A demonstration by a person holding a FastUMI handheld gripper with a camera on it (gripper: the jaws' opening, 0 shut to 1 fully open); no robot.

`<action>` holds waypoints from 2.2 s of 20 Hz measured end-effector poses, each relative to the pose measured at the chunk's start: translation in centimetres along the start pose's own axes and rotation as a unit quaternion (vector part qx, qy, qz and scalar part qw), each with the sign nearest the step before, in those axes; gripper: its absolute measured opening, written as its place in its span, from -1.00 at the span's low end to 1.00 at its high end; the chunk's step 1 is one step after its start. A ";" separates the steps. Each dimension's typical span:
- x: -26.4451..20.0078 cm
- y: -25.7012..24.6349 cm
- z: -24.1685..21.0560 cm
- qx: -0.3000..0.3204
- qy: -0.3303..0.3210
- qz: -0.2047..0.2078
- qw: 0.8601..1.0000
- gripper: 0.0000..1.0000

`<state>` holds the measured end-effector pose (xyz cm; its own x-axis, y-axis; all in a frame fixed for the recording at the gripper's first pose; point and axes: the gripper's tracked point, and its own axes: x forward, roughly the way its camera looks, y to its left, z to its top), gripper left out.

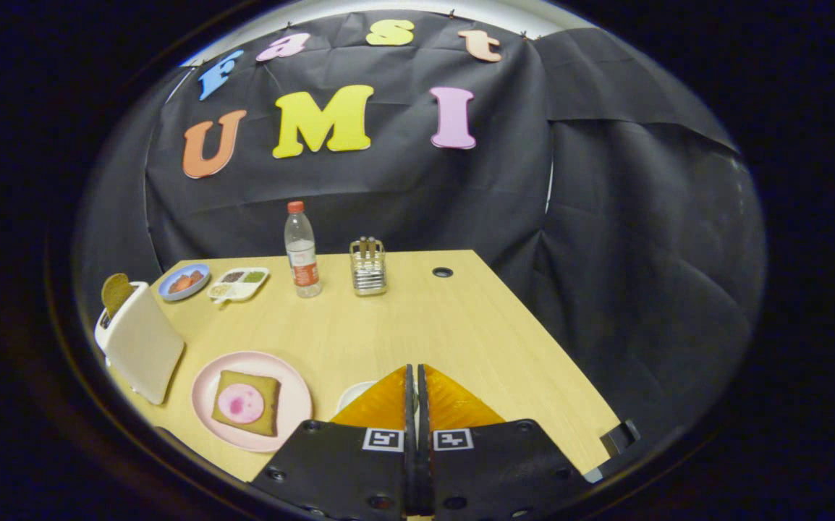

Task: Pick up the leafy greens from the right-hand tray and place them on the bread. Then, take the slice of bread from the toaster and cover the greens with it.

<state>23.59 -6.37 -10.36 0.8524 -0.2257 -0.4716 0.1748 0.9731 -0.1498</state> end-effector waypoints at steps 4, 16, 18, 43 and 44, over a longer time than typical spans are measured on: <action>-2.1 4.1 1.1 -0.011 -0.009 0.031 0.999 -0.99; -5.7 21.4 1.7 -0.087 -0.036 0.130 0.987 -1.00; -5.1 24.0 1.0 -0.088 -0.028 0.144 0.985 -1.00; 7.0 16.0 -7.4 0.003 0.062 0.078 0.995 -0.86; 6.8 15.6 -7.4 0.003 0.060 0.071 0.996 -0.80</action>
<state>28.45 6.94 -22.28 0.8034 -0.0885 -0.5888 0.0593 0.9959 -0.0687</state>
